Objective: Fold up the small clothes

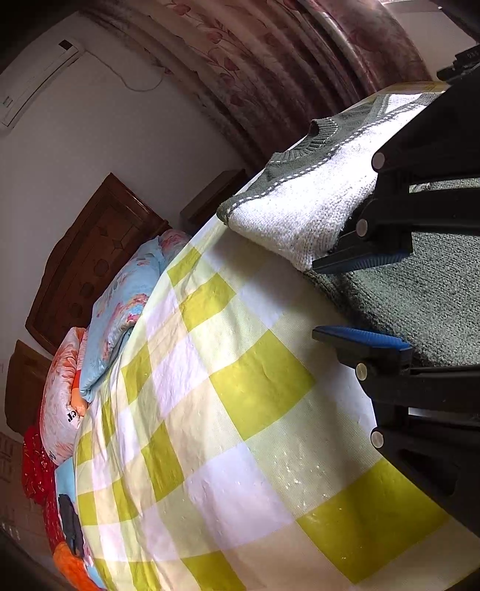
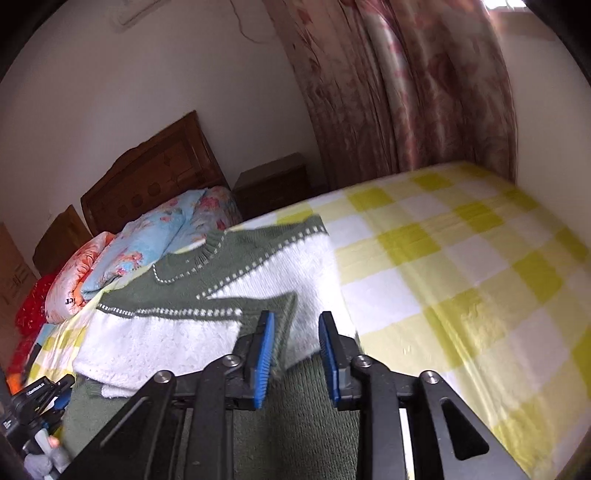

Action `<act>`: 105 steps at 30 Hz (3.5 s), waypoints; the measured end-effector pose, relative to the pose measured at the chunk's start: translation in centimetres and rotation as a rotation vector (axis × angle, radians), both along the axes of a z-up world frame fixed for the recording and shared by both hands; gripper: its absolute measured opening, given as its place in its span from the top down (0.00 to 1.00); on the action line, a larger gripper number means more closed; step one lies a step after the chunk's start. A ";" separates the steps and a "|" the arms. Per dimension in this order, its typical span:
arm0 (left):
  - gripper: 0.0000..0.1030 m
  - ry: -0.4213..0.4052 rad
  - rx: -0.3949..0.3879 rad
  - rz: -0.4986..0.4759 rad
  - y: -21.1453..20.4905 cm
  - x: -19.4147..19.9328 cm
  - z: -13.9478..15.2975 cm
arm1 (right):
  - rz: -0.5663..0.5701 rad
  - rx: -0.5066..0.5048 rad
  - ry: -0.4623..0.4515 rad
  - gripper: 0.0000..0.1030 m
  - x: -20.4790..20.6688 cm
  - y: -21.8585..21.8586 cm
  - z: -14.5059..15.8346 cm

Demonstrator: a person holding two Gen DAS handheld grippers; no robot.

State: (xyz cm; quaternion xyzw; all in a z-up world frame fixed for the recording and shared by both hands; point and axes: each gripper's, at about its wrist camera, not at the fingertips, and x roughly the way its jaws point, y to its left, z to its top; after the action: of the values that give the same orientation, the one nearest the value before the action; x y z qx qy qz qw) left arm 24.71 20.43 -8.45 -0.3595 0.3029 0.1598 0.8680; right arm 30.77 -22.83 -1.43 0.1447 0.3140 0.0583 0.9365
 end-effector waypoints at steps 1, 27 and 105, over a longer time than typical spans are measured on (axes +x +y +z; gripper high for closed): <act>0.72 -0.009 0.005 0.002 -0.1 -0.2 0.2 | 0.048 -0.029 -0.015 0.20 0.2 1.1 0.7; 0.94 0.186 0.071 -0.331 -1.7 22.5 1.6 | 0.292 -0.045 0.112 0.00 3.3 5.8 -2.1; 0.79 0.128 0.335 -0.609 -10.8 0.7 1.9 | 0.527 -0.326 0.167 0.00 -4.5 14.1 -2.4</act>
State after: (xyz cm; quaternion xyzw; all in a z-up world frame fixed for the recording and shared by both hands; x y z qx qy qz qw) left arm 25.42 9.66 -6.51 -0.0946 0.4197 -0.0367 0.9020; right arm 26.29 -8.69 -3.79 -0.0891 0.4216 0.2356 0.8711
